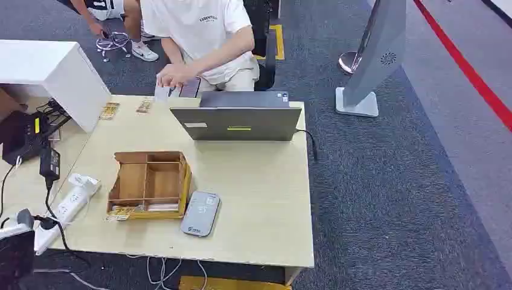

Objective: Pass the card to the sensor for recognition and then transmit it.

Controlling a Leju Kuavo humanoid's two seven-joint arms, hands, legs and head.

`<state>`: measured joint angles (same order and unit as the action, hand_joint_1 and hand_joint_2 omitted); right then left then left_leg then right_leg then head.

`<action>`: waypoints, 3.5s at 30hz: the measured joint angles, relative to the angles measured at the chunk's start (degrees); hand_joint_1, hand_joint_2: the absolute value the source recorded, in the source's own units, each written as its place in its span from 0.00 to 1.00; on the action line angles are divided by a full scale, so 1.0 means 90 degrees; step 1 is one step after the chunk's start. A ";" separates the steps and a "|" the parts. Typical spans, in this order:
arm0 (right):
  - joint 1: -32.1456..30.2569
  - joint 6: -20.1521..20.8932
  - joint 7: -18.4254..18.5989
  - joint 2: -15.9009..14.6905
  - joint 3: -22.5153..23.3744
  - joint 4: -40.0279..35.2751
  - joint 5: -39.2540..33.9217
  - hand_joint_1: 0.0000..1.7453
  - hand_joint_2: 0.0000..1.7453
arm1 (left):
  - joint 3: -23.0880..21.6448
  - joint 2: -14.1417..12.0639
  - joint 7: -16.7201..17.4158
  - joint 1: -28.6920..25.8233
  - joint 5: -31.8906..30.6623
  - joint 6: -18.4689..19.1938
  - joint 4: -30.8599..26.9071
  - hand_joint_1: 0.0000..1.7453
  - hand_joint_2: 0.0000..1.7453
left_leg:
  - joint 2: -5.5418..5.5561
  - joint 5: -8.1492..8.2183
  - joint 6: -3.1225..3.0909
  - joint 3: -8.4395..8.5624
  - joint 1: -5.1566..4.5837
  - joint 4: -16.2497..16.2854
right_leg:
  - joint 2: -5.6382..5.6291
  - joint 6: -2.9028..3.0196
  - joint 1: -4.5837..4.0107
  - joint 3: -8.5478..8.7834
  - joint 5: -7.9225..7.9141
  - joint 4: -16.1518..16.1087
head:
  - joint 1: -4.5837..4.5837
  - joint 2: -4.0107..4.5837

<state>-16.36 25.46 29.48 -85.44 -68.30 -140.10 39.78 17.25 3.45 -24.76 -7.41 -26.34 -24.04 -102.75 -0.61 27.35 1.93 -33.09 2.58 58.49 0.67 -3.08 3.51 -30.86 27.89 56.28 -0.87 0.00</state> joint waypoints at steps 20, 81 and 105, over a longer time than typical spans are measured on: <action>-0.0004 0.0000 -0.0165 -0.0347 -0.0097 -0.0204 -0.0507 0.00 0.00 | -0.1980 -0.1435 0.1646 0.2280 -0.2567 0.0957 0.1275 0.00 1.00 | -0.0004 -0.0003 -0.0003 0.0001 0.0000 0.0003 | -0.0006 0.0003 0.0000 -0.0007 -0.0004 0.0001 | 0.0005 0.0000; 0.0065 0.0000 0.0049 -0.0340 -0.0449 -0.0304 -0.0917 0.00 0.00 | -0.5625 -0.1746 0.3244 0.3169 -0.5702 0.1207 0.2314 1.00 1.00 | -0.0002 -0.0005 -0.0007 -0.0005 -0.0006 0.0005 | -0.0002 0.0001 0.0005 -0.0004 -0.0004 0.0001 | 0.0007 0.0000; 0.1181 0.0000 -0.0029 0.0003 -0.0872 -0.0058 -0.1746 0.00 0.00 | -0.6203 -0.1442 0.3492 0.2971 -0.5636 0.2652 0.3769 1.00 1.00 | 0.0001 -0.0005 -0.0007 -0.0007 -0.0006 0.0005 | 0.0000 0.0001 0.0004 -0.0005 -0.0004 0.0002 | 0.0010 0.0000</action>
<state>-5.73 25.46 29.22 -85.42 -76.15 -140.63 24.06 -38.58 -9.53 6.67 19.33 -77.07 -0.17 -68.83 -0.60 27.31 1.87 -33.15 2.53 58.53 0.67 -3.08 3.55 -30.91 27.85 56.30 -0.79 0.00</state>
